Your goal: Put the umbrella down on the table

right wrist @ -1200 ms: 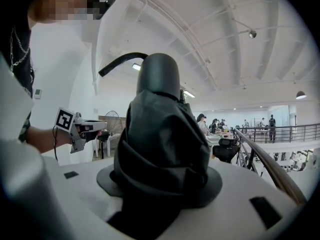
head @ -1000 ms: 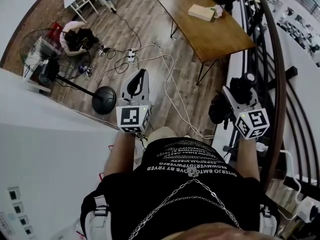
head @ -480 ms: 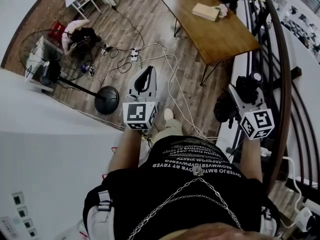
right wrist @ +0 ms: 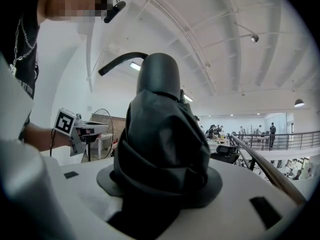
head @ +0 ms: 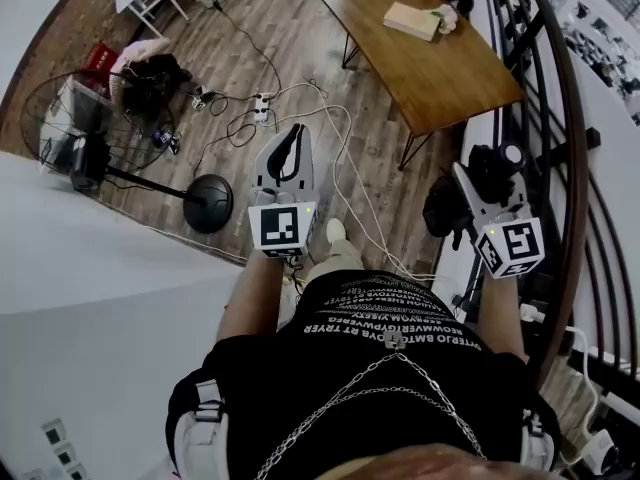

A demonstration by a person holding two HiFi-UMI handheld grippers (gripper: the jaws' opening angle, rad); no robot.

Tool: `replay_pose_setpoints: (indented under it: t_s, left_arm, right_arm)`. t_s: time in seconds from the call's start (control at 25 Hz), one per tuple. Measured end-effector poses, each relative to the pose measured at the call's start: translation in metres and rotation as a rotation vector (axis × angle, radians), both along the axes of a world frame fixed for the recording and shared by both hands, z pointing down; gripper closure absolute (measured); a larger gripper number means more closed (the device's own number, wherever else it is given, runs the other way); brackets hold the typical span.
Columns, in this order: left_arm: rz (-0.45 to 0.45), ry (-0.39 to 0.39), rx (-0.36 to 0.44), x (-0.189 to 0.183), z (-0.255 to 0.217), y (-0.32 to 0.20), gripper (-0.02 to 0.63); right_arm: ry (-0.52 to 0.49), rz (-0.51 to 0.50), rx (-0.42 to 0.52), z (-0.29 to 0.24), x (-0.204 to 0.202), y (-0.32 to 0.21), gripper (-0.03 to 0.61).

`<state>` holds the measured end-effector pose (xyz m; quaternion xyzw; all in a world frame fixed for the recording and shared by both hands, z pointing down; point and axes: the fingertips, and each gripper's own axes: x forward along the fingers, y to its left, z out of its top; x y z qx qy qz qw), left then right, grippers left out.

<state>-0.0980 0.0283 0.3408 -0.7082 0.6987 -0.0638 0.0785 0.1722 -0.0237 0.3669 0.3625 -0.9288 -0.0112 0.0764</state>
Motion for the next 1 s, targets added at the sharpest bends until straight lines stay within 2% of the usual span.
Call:
replay_pose_setpoints:
  t_s: [0.2, 0.36, 0.64, 1.0]
  left_arm:
    - [0.017, -0.023, 0.030, -0.020, -0.002, -0.035, 0.575]
    - [0.058, -0.047, 0.013, -0.033, -0.003, -0.066, 0.574]
    - [0.109, -0.047, 0.014, -0.067, -0.010, -0.118, 0.574]
    - [0.107, -0.029, 0.032, -0.136, -0.012, -0.158, 0.574]
  right_arm:
    - [0.021, 0.012, 0.001, -0.002, -0.027, -0.031, 0.331]
    - [0.024, 0.034, -0.017, -0.002, -0.046, -0.057, 0.331]
    - [0.026, 0.081, -0.036, -0.010, -0.081, -0.102, 0.331]
    - [0.046, 0.096, -0.041, -0.006, -0.138, -0.141, 0.331]
